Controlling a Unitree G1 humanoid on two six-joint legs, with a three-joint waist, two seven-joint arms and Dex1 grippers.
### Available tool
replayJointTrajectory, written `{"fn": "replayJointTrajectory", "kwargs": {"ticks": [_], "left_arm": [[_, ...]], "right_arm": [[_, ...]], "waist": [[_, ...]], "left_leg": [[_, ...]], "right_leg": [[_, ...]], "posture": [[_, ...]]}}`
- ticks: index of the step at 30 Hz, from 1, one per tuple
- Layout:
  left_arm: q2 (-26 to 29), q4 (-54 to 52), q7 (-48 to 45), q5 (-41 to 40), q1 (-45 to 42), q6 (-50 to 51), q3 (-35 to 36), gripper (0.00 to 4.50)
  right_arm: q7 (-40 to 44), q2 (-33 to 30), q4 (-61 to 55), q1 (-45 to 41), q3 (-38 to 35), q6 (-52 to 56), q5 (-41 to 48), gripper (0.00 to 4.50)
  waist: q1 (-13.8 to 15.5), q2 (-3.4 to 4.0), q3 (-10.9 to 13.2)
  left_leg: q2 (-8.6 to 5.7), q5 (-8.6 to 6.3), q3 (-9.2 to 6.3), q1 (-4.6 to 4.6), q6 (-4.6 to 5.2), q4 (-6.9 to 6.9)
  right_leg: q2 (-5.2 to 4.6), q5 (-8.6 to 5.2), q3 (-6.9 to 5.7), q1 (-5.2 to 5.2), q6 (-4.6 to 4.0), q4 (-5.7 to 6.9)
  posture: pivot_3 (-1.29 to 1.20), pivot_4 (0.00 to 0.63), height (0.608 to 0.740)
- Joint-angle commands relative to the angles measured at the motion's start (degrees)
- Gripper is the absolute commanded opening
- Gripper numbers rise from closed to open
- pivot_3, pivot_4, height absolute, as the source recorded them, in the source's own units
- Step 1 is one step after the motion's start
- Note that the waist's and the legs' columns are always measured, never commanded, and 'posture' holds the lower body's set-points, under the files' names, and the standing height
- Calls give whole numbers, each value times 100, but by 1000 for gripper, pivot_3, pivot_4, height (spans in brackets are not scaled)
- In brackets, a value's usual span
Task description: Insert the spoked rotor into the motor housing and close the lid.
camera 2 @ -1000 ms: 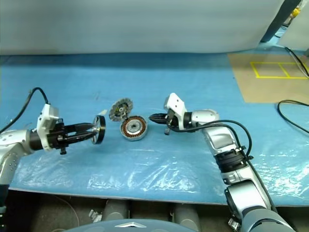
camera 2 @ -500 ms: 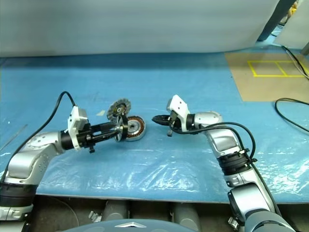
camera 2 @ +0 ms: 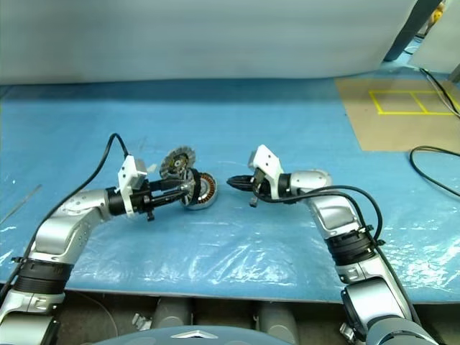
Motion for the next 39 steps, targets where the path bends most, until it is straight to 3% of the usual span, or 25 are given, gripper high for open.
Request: {"fn": "replayJointTrajectory", "kwargs": {"ticks": [1, 25, 34, 37, 39], "left_arm": [[67, -30, 58, 111, -98, -161, 11, 1269], [260, -174, 286, 303, -266, 427, -196, 1269], [146, -406, 579, 45, -424, 873, -29, 4215], [86, -451, 636, -65, -418, 882, 41, 4112], [31, -503, 637, -210, -403, 930, 84, 3625]], "right_arm": [[-25, -20, -235, -52, -73, 2, 87, 0], [-47, 26, -76, -133, 27, -147, -57, 0], [-60, 37, -31, -113, 29, -210, -96, 0], [-62, 33, -7, -112, 36, -239, -106, 0], [-70, 36, 3, -114, 39, -260, -110, 0]], "waist": [[1, 0, 0], [19, 2, -1], [15, 2, -1], [16, 2, -1], [17, 3, -1]], "left_leg": [[0, 0, 0, 1, 0, 0], [-1, 0, -1, 8, 0, 4], [0, 0, -1, 7, 0, 4], [0, 0, -1, 7, 0, 3], [0, 0, -1, 6, 0, 3]], "right_leg": [[0, 0, 0, 1, 0, 0], [-1, -5, 0, 14, -9, 0], [-1, -5, -1, 14, -9, -1], [-1, -5, -1, 14, -8, -2], [-1, -5, -1, 14, -8, -2]], "posture": [[0, 150, 740], [0, 150, 740], [0, 150, 740], [0, 150, 740], [0, 150, 740]]}}
